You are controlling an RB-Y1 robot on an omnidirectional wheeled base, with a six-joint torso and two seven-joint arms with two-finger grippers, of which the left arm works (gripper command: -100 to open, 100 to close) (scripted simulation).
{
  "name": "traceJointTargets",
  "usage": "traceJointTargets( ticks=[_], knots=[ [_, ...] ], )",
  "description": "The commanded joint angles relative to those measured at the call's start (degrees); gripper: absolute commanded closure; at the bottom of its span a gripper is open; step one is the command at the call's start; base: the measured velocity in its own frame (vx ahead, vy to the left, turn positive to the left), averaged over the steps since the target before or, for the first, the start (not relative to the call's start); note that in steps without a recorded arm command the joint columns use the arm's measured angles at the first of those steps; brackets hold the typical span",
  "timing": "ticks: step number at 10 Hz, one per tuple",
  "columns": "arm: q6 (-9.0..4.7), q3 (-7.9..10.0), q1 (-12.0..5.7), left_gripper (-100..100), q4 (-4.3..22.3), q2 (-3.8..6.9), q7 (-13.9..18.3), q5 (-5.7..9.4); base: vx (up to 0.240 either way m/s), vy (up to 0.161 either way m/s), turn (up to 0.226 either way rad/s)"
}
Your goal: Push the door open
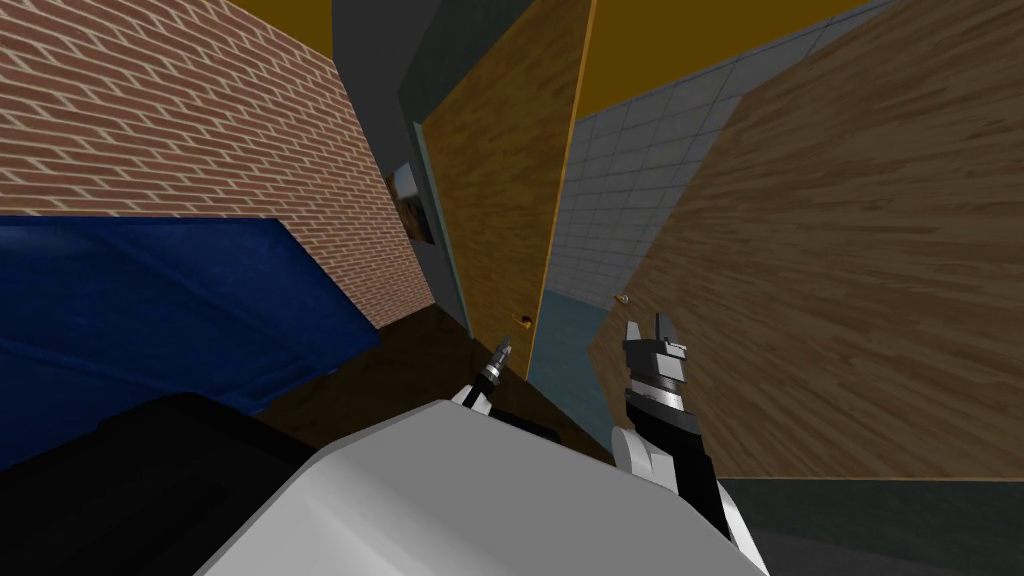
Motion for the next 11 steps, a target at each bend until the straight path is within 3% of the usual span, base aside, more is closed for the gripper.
traceJointTargets(
  ticks=[1, 7, 9, 10, 11],
  knots=[
    [-0.94, -0.63, -0.83, -100, 2.61, -0.20, 0.03, 0.00, 0.046, 0.101, -0.071],
    [-2.78, -2.70, -3.38, -100, 9.84, -0.88, 0.22, -0.02, 0.059, 0.101, -0.064],
    [-3.24, -3.22, -4.03, -100, 11.66, -1.12, 0.27, -0.03, 0.061, 0.118, -0.051],
    [-3.17, -3.00, -3.87, -100, 11.21, -1.15, 0.18, -0.03, 0.028, 0.057, -0.015],
    [-3.36, -2.75, -4.18, -100, 11.77, -0.46, 0.07, 0.06, 0.119, -0.029, -0.040]
  ],
)
